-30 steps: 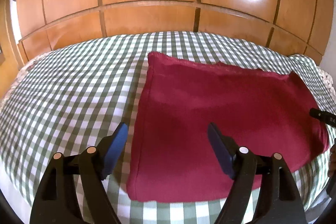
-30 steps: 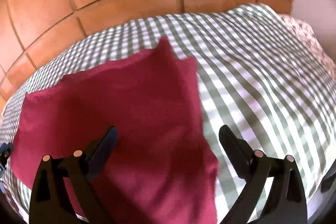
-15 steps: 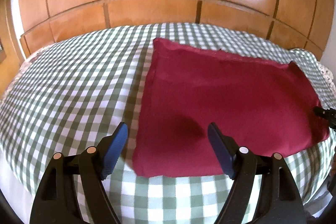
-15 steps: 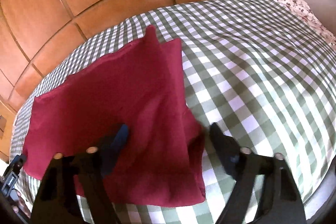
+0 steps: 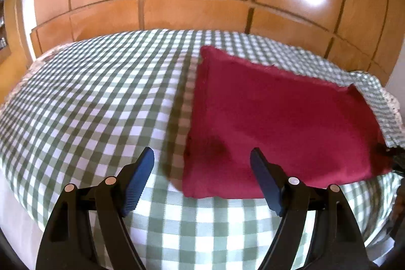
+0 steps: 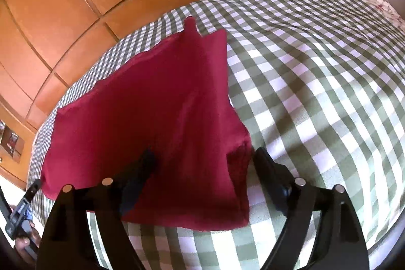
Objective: Fold small clothes
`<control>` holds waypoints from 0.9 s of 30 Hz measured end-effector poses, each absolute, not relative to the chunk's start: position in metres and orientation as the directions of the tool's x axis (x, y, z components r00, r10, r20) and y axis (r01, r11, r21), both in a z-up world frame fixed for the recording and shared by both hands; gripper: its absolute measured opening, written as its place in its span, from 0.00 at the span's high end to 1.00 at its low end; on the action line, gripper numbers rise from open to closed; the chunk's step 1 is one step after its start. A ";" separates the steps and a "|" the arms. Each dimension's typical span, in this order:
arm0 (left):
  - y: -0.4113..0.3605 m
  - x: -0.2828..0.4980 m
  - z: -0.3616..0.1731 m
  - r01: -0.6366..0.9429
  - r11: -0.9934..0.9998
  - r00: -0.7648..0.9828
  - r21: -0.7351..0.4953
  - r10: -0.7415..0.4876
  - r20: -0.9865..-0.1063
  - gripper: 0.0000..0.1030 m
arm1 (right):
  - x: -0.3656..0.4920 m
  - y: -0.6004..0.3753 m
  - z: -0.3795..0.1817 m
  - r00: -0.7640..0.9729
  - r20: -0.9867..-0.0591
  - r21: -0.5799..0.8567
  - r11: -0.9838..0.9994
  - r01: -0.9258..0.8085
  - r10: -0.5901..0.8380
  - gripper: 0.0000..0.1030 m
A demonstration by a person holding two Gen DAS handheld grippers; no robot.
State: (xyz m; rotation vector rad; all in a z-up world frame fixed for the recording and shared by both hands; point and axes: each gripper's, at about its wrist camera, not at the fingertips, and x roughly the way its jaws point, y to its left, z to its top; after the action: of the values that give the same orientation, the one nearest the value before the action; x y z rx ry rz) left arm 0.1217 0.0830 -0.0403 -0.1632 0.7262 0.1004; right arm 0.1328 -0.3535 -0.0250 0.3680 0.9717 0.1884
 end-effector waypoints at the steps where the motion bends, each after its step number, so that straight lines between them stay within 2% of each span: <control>1: 0.080 0.121 -0.039 -0.133 0.984 0.747 -0.116 0.023 -0.664 0.25 | 0.132 -0.352 -0.025 0.557 -0.769 0.384 0.923 0.006 0.316 0.19; 2: 0.076 0.121 -0.039 -0.110 0.987 0.747 -0.113 0.007 -0.665 0.25 | 0.132 -0.352 -0.025 0.556 -0.770 0.379 0.925 0.003 0.313 0.20; 5: 0.068 0.127 -0.041 -0.067 0.991 0.735 -0.116 -0.030 -0.677 0.28 | 0.131 -0.348 -0.026 0.556 -0.774 0.356 0.934 -0.012 0.302 0.31; 9: 0.056 0.141 -0.050 -0.056 0.998 0.697 -0.041 0.009 -0.717 0.28 | 0.131 -0.343 -0.024 0.546 -0.775 0.362 0.932 -0.031 0.319 0.53; 19: 0.057 0.151 -0.052 -0.055 0.998 0.684 -0.035 0.012 -0.730 0.28 | 0.135 -0.342 -0.024 0.525 -0.787 0.373 0.928 -0.012 0.323 0.54; 21: 0.058 0.151 -0.053 -0.047 0.998 0.684 -0.037 0.005 -0.729 0.28 | 0.135 -0.340 -0.019 0.518 -0.786 0.384 0.923 -0.016 0.336 0.68; 22: 0.057 0.151 -0.054 -0.044 0.998 0.684 -0.037 0.003 -0.729 0.28 | 0.136 -0.339 -0.017 0.517 -0.786 0.388 0.922 -0.017 0.340 0.71; 27: 0.060 0.152 -0.055 -0.035 0.998 0.683 -0.052 -0.015 -0.730 0.28 | 0.136 -0.329 -0.001 0.510 -0.784 0.393 0.919 -0.034 0.354 0.76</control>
State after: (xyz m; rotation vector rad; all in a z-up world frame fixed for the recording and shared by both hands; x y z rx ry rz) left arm 0.1522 0.0596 -0.0552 -0.0639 0.8192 0.0114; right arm 0.1362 -0.3289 -0.0011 0.3497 1.0139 0.2393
